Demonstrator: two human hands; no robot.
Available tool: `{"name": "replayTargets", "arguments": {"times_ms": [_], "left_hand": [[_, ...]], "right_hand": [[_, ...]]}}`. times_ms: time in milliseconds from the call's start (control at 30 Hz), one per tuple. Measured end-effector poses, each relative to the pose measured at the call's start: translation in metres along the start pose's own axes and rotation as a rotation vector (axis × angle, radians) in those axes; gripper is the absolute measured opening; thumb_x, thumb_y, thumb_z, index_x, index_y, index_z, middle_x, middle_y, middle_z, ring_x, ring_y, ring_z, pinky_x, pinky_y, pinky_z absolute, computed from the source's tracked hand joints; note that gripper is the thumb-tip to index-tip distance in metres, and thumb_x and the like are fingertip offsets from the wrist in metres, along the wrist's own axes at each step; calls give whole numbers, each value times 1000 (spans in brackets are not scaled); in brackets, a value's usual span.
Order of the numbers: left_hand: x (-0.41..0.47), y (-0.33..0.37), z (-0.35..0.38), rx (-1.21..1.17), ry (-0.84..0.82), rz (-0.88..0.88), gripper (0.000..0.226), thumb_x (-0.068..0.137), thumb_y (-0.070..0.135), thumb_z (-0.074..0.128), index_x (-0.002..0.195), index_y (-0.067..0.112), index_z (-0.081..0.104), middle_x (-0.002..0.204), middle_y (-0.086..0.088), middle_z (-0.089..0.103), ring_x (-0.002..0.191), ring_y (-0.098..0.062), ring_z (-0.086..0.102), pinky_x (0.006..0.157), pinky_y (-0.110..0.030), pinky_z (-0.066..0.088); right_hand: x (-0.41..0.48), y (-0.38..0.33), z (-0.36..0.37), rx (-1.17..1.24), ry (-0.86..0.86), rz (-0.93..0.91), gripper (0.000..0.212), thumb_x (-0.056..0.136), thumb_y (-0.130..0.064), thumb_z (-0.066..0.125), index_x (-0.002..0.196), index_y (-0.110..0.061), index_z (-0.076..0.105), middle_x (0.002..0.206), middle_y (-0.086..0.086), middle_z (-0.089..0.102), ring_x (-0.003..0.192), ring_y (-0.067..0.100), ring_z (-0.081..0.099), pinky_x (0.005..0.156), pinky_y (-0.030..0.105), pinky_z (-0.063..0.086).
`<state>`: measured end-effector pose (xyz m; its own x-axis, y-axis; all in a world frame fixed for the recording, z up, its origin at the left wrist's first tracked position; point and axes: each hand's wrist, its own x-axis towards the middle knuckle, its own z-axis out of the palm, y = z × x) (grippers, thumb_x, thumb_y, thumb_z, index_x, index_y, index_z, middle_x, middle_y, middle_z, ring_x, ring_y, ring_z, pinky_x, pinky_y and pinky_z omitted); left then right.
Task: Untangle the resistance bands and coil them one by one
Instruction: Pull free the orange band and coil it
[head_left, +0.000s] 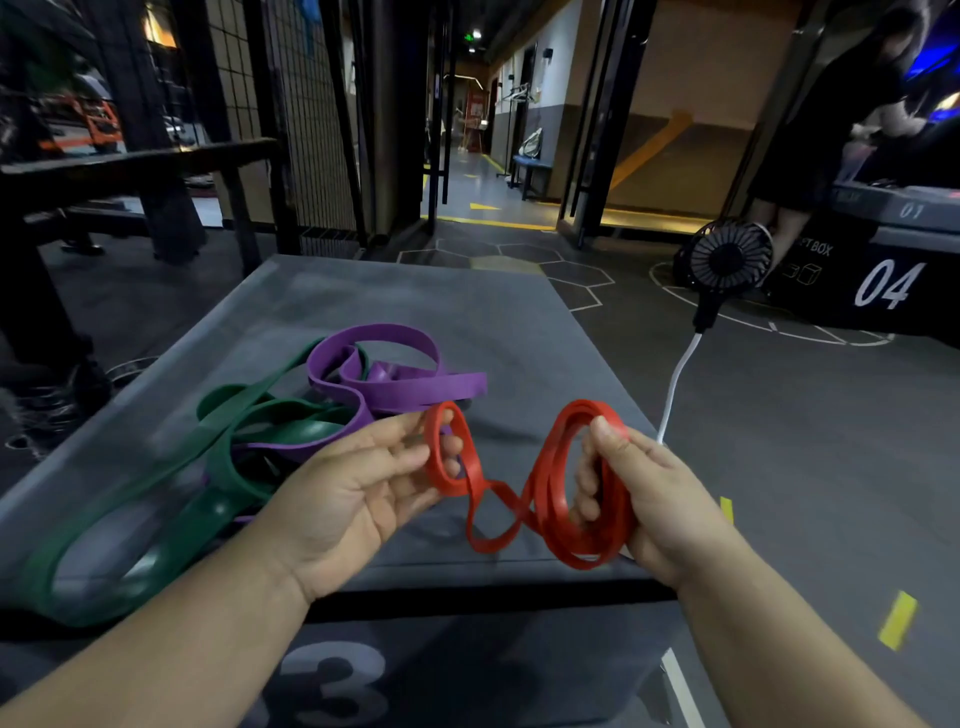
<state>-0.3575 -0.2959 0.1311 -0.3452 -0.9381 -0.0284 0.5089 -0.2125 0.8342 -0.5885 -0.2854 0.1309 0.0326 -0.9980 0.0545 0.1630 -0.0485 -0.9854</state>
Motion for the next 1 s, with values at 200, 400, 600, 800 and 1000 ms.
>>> {"name": "replayTargets", "arguments": {"times_ms": [200,400,600,800,1000], "left_hand": [[-4,-20,9,357,-105,62,59,74,7,59,130,25,55,115,-9,69,93,-16,67,82,-26,55],[-3,-35,16,784,40,198,47,86,3,67,107,45,59,104,3,71,97,-20,66,89,-33,55],[3,-45,12,889,101,244,21,82,6,73,89,23,62,86,5,73,81,-12,70,76,-28,56],[4,-49,8,932,119,236,27,84,1,67,92,28,66,86,6,74,81,-6,69,76,-26,56],[3,-48,9,1036,159,231,18,87,6,62,96,19,70,85,7,75,79,0,68,76,-25,55]], "right_hand": [[-8,10,23,46,-83,52,25,80,-33,75,68,-13,66,64,8,64,59,20,63,58,31,54],[-10,22,43,-105,-37,50,40,78,-48,75,95,-12,68,87,22,69,77,34,65,71,49,55],[-11,28,47,-345,-4,11,47,74,-60,66,85,-14,72,75,5,72,69,17,65,64,34,56],[-13,32,55,-370,31,40,49,69,-59,64,80,-12,74,77,16,72,66,20,65,68,36,55],[-16,32,59,-230,48,130,23,88,-30,68,74,-11,73,57,1,62,50,9,59,46,19,46]]}}
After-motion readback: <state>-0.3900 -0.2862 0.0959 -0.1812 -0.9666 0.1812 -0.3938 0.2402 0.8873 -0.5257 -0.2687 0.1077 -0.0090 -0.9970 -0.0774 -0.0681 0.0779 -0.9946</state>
